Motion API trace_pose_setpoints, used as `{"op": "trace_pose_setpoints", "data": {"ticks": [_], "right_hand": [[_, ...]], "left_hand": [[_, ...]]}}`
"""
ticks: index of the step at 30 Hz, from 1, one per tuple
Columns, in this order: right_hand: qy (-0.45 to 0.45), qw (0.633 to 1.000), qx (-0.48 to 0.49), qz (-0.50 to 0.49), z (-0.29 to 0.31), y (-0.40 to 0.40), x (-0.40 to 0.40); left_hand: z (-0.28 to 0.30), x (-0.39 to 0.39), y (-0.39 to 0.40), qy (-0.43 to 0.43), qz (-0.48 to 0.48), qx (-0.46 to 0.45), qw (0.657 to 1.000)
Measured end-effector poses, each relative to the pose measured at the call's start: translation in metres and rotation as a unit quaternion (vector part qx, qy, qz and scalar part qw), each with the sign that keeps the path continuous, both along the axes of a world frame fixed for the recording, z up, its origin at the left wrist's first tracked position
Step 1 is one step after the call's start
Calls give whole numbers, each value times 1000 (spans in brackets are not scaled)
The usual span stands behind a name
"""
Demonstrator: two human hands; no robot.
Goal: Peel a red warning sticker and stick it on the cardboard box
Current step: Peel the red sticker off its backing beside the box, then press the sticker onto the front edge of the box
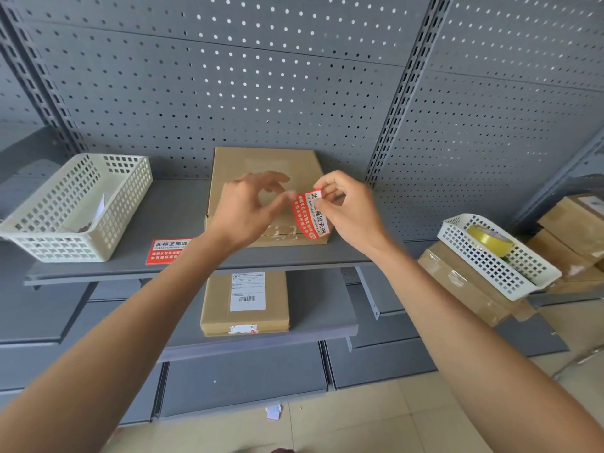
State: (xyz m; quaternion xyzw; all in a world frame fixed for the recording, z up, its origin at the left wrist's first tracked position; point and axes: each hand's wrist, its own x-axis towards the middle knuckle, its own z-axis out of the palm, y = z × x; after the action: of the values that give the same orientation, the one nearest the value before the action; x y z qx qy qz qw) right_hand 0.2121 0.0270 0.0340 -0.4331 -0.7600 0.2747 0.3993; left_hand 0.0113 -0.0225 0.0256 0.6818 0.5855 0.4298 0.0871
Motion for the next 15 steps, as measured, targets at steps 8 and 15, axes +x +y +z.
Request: {"op": "trace_pose_setpoints", "data": {"ticks": [8,15], "right_hand": [[-51,997,30,40,14,-7,-15],[33,998,-13,-61,6,1,-11]], "left_hand": [[7,5,3,25,-19,20,999],[3,-3,-2,-265,38,25,963]]}}
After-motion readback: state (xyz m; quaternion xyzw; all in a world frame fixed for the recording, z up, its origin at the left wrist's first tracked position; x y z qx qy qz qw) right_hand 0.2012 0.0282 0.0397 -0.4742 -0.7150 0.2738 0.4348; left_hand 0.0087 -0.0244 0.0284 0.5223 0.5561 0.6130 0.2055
